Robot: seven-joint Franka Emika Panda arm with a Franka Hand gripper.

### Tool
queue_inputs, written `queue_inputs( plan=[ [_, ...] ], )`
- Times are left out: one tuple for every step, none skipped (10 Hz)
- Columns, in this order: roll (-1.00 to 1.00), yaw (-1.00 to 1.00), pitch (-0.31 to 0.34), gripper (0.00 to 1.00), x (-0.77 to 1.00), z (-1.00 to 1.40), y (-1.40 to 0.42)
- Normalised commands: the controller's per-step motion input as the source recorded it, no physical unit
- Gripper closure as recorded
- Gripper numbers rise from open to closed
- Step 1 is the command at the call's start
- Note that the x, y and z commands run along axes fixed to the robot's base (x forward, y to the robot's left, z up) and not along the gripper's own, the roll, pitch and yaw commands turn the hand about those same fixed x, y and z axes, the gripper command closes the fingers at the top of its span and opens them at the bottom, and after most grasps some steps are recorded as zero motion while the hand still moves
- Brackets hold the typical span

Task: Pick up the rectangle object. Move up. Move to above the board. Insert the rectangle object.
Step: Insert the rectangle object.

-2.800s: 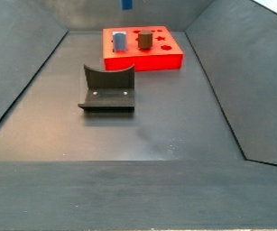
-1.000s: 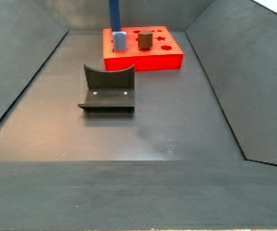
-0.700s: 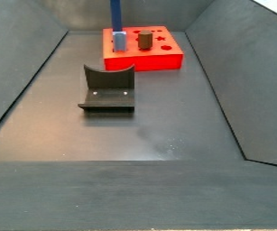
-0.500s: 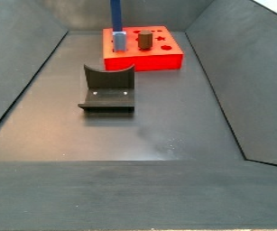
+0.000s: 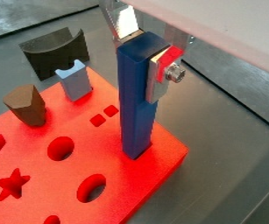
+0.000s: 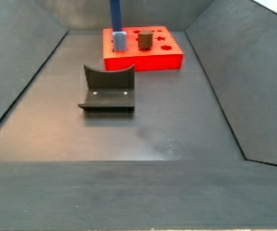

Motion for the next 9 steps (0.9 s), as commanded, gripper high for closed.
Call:
queue_inputs(
  plan=[
    [0.0, -0.07, 0.0, 1.0, 0.0, -0.08, 0.02],
    [0.0, -0.1, 0.0, 1.0, 0.0, -0.07, 0.0],
    [0.0, -0.19, 0.0, 1.0, 0.04, -0.06, 0.0],
    [0.0, -0.13, 0.014, 1.0, 0.16, -0.07, -0.03],
    [0.0, -0.09, 0.029, 1.0, 0.4, -0.1, -0.06],
    [0.0, -0.07, 0.05, 1.0, 0.39, -0.08, -0.07],
    [0.0, -0.06, 0.044, 1.0, 0.4, -0.09, -0.04],
    [0.0, -0.01, 0.033, 1.0, 0.23, -0.09, -0.02],
    [0.0, 0.0, 0.004, 1.0, 0.13, -0.14, 0.0]
  ],
)
